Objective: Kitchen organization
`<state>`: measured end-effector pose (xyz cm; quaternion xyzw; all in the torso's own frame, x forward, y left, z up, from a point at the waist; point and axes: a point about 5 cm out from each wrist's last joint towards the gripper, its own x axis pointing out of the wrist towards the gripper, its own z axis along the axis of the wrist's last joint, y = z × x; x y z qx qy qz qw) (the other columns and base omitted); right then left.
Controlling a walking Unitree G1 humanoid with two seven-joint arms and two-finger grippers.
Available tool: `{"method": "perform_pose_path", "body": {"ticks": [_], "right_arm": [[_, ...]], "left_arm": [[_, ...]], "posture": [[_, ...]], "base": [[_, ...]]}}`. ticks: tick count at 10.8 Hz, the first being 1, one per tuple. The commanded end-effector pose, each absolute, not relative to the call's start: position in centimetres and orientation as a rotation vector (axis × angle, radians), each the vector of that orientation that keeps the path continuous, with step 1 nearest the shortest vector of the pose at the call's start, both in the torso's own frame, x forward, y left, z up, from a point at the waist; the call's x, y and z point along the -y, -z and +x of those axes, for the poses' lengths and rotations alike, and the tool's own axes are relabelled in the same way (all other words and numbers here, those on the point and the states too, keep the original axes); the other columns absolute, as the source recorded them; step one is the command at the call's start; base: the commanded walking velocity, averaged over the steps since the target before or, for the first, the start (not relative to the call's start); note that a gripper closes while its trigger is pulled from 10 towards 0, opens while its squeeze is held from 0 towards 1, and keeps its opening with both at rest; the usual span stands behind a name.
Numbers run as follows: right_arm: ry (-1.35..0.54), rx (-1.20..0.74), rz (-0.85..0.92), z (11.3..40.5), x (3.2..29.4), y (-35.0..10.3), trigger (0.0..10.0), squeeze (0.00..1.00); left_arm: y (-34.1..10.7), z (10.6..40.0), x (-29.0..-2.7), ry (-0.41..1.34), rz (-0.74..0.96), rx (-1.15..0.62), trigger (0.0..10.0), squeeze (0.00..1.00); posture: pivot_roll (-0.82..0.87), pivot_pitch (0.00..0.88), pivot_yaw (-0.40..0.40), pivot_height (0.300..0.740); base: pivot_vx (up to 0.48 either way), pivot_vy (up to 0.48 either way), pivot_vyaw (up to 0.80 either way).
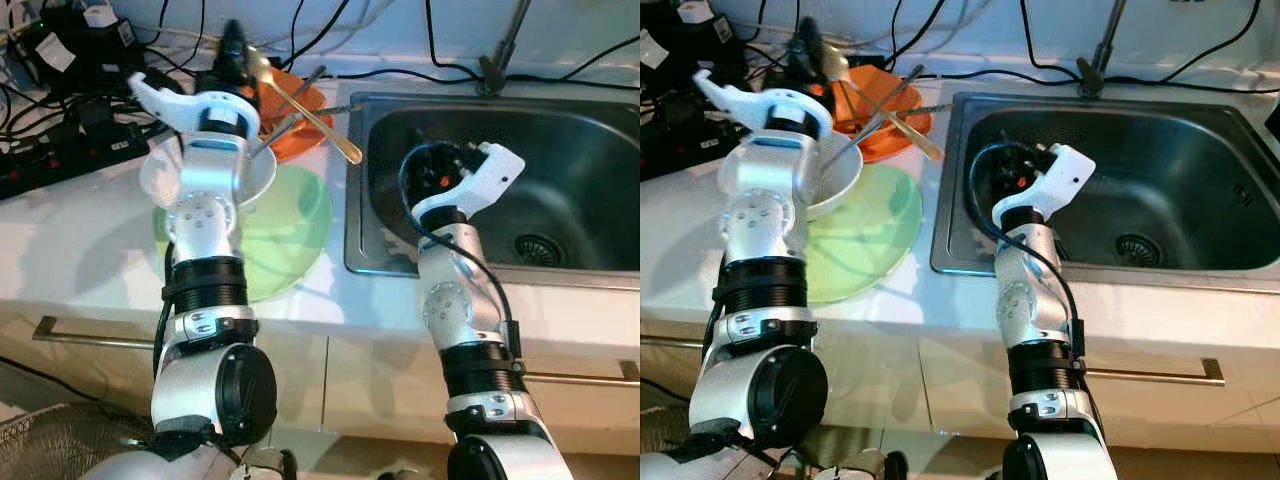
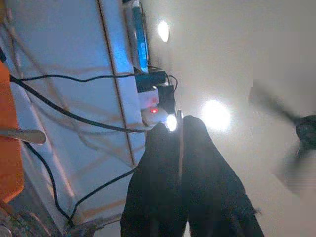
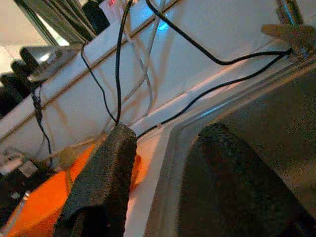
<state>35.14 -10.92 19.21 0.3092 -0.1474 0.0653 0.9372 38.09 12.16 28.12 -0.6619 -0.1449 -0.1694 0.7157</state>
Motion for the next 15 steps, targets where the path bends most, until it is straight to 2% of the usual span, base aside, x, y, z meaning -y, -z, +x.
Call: {"method": "perform_pose_path", "body": {"ticks": [1, 5, 7, 8, 10, 14, 15], "right_arm": [[-0.164, 0.306, 0.722, 34.9, 10.2, -19.6, 10.0, 1.0], [-0.236, 0.291, 0.966, 34.6, 10.2, -20.0, 10.0, 1.0], [-0.345, 0.283, 0.962, 34.2, 9.3, -20.4, 10.0, 1.0], [-0.414, 0.264, 0.992, 33.9, 8.6, -20.6, 10.0, 0.0], [-0.493, 0.229, 1.005, 33.5, 8.0, -20.7, 10.0, 0.0], [-0.53, 0.186, 1.062, 33.3, 7.7, -20.4, 10.0, 0.0], [-0.53, 0.188, 1.063, 33.3, 7.7, -20.4, 7.6, 0.0]], "left_arm": [[-27.0, 37.9, -8.9, 0.413, -1.53, 0.245, 10.0, 0.0], [-27.3, 38.1, -8.2, 0.441, -1.503, 0.244, 10.0, 0.0], [-27.8, 38.3, -7.8, 0.472, -1.483, 0.251, 10.0, 0.0], [-28.0, 38.5, -7.4, 0.481, -1.478, 0.248, 10.0, 0.0], [-28.5, 38.7, -7.1, 0.492, -1.488, 0.258, 10.0, 0.0], [-29.5, 38.6, -6.8, 0.538, -1.507, 0.296, 10.0, 0.0], [-29.5, 38.6, -6.7, 0.542, -1.508, 0.295, 10.0, 0.0]], "posture": [[0.03, 0.039, 0.049, 0.74], [0.02, 0.038, 0.051, 0.74], [0.02, 0.04, 0.049, 0.74], [0.02, 0.047, 0.049, 0.74], [0.02, 0.055, 0.046, 0.74], [0.03, 0.065, 0.043, 0.74], [0.03, 0.065, 0.043, 0.74]], "base": [[0.0, 0.0, 0.0], [0.0, 0.0, 0.0], [0.0, 0.0, 0.0], [0.0, 0.0, 0.0], [0.0, 0.0, 0.0], [0.0, 0.0, 0.0], [0.0, 0.0, 0.0]]}}
